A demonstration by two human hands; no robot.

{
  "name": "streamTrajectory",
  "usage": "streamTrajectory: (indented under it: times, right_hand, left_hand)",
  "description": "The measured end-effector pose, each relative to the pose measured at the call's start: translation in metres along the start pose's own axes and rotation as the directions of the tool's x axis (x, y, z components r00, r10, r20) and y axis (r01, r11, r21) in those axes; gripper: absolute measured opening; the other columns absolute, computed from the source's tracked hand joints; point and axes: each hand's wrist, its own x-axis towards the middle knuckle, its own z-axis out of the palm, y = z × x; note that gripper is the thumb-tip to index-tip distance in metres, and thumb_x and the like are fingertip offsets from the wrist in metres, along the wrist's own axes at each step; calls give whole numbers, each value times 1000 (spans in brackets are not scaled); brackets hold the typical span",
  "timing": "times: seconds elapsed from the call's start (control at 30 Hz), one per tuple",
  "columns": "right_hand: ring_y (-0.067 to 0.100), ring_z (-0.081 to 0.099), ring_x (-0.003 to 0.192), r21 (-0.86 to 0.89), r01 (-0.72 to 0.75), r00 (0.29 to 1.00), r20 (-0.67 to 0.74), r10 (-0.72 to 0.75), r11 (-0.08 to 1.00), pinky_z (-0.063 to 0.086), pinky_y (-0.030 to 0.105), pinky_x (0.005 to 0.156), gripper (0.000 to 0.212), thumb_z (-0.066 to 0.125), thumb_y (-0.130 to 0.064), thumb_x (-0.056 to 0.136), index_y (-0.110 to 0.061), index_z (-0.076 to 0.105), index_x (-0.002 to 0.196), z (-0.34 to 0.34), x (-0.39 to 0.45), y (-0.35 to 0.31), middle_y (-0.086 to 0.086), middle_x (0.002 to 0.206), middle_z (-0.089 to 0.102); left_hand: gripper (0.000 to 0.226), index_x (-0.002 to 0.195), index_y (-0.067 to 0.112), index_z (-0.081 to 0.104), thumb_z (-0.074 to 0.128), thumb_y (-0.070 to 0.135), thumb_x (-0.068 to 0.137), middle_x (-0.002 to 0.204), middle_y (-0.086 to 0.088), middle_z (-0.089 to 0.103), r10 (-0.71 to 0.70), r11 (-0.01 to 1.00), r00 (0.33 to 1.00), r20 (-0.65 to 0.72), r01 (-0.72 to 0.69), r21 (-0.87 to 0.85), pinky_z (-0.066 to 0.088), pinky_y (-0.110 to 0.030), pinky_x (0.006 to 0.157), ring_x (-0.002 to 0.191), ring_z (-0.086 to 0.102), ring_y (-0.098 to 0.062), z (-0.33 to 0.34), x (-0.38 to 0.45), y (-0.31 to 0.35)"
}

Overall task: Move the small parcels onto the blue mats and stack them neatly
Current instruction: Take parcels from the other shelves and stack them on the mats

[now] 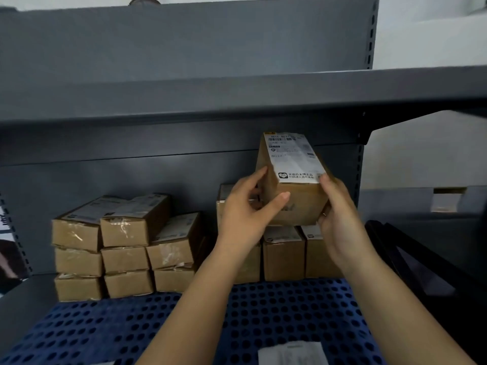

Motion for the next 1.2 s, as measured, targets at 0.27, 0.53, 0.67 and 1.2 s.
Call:
streamTrajectory:
  times: [0.27,0.53,0.67,1.2]
  right_hand:
    - [5,64,92,-44,-89,996,-6,89,995,49,22,69,38,57,-49,75,-30,56,108,-27,13,21,-9,102,66]
    - [10,60,105,-162,-196,973,94,212,967,48,31,92,54,69,-33,77,-27,47,126,-39,27,45,-7,114,63]
    - [1,55,99,-288,-177,974,86,209,941,45,23,85,45,62,-16,87,-28,43,126,-40,36,58,-14,108,59]
    - [9,48,104,-532,-90,992,26,122,842,41,25,87,55,56,-4,89,-18,36,138,-37,45,71,-9,110,50]
  left_hand:
    - [55,136,20,47,65,25,84,123,8,58,-87,996,994,-61,88,18,50,-9,77,101,55,4,32,-7,-14]
    - [56,141,24,38,59,16,90,127,12,55,-161,981,986,-44,164,100,43,-2,82,105,53,10,41,-11,-42]
    - [53,138,28,37,54,9,92,125,16,52,-134,969,989,-66,145,199,41,-4,91,112,47,9,44,-14,-49]
    - [44,128,20,53,60,8,86,104,15,54,-164,923,984,-74,179,341,44,-4,75,91,56,3,39,-24,-69]
